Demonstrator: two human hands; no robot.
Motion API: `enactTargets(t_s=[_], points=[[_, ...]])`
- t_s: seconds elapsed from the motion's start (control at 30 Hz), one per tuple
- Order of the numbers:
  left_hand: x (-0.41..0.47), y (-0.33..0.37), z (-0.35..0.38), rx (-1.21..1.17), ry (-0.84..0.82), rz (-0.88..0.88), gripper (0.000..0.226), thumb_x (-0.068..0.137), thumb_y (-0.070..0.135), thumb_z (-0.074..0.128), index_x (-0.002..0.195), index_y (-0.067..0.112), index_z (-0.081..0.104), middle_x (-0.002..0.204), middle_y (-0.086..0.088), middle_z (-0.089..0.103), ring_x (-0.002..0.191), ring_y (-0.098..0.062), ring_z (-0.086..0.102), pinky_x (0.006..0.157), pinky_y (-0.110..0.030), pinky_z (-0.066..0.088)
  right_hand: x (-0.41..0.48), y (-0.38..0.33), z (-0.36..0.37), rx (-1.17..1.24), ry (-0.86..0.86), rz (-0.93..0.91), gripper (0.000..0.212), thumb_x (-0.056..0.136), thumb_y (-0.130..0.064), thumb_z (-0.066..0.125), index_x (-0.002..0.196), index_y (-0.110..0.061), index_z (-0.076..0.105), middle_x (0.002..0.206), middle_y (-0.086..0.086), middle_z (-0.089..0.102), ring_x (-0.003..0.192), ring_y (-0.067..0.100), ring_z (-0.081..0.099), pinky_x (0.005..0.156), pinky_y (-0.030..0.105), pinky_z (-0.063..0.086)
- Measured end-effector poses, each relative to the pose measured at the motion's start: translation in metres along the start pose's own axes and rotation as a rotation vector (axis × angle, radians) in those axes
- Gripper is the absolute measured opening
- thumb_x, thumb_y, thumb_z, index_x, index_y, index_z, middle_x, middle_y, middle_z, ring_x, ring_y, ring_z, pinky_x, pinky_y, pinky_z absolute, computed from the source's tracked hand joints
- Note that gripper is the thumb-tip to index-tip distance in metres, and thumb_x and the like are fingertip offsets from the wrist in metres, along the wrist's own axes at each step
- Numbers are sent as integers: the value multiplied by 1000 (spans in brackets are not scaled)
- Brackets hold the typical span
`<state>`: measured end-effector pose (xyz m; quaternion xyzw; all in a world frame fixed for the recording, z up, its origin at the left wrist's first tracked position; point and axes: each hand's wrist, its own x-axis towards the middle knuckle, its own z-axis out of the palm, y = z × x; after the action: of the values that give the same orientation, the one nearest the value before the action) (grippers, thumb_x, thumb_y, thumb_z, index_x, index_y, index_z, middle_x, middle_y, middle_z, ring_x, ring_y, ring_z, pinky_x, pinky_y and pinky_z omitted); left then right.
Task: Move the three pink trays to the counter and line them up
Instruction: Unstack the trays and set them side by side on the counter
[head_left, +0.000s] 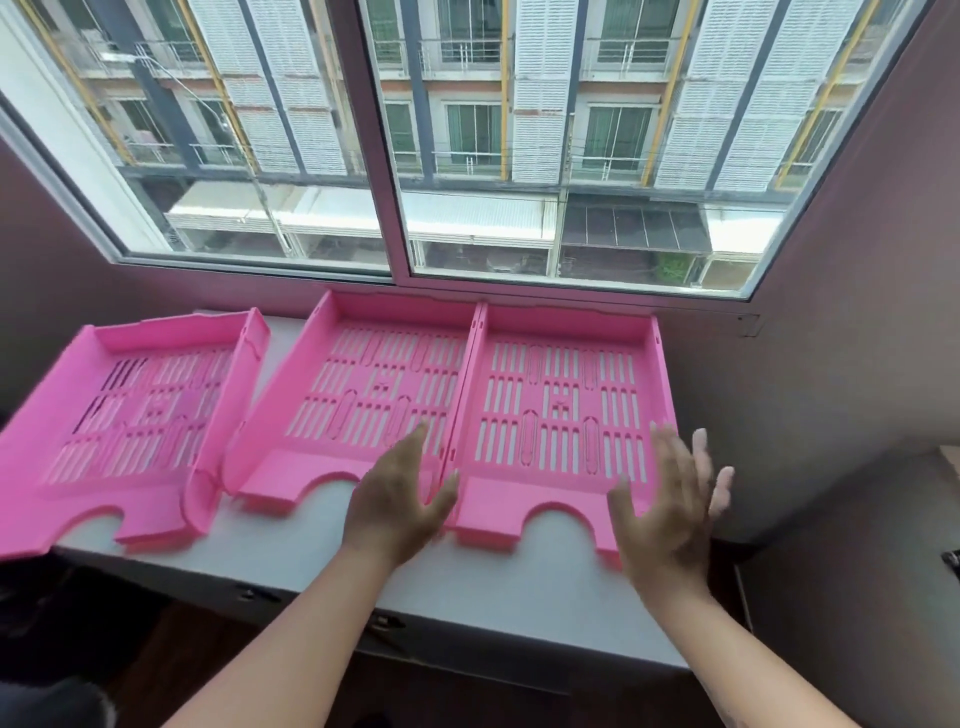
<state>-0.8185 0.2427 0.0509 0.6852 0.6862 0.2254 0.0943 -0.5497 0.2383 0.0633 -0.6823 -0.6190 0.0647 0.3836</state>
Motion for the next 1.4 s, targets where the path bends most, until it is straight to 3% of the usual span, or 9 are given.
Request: enactTargets(t_s=[0.1,0.3,0.5,0.67,0.73,0.83,1.03,1.3,1.4], points=[[4,-22,-21,51,37,75,70,88,53,46,145,13,39,139,-10,59,124,-26,58,90,-40,53,3,-40,22,-11,-172,-141,60,88,-30,48,144,-9,44,149,10,46,147,30,27,121,50,12],[13,-101,-66,153,77,46,65,85,47,48,137,8,51,132,-13,63,121,-31,59,96,-48,50,-10,-114,87,-82,-478,-228,66,93,-37,50,153,-19,27,161,5,24,151,22,12,123,44,14],[22,-189,-108,212,45,-24,66,87,48,42,142,11,45,143,-11,53,134,-29,47,110,-48,39,-31,-185,138,-182,-440,-320,61,92,-34,53,148,-15,40,157,7,35,149,26,22,121,42,7],[30,-236,-118,16,-56,-179,73,90,50,36,154,23,15,166,-2,10,150,-24,17,109,-45,36,-49,-241,194,-180,-527,-331,63,93,-40,45,151,-20,32,162,4,25,151,23,13,121,37,4],[29,-248,-116,-113,-90,-263,74,95,45,38,156,24,4,167,-1,2,150,-25,16,107,-38,35,-56,-249,210,-214,-584,-285,63,94,-45,40,152,-22,28,163,4,22,151,22,12,122,38,8],[30,-253,-111,-279,-147,-324,69,99,37,36,157,23,2,165,-4,16,147,-27,27,109,-38,33,-65,-246,222,-279,-655,-218,65,95,-51,33,153,-23,26,163,5,21,151,22,15,123,39,13],[39,-249,-101,-394,-199,-272,62,101,33,30,157,25,4,165,-1,17,148,-22,23,101,-26,20,-67,-243,226,-337,-667,-190,64,95,-53,27,153,-24,28,164,3,20,151,20,15,122,36,8],[64,-227,-96,-489,-256,-229,59,102,39,28,156,23,13,164,0,21,149,-20,21,112,-33,18,-68,-242,227,-356,-689,-184,64,97,-54,27,155,-26,22,165,0,12,152,16,7,118,31,-4],[59,-237,-108,-494,-280,-159,62,98,45,30,155,22,22,162,0,28,147,-16,26,114,-36,22,-67,-239,222,-352,-700,-189,74,90,-69,20,154,-31,24,165,-2,13,152,16,7,120,36,-2]])
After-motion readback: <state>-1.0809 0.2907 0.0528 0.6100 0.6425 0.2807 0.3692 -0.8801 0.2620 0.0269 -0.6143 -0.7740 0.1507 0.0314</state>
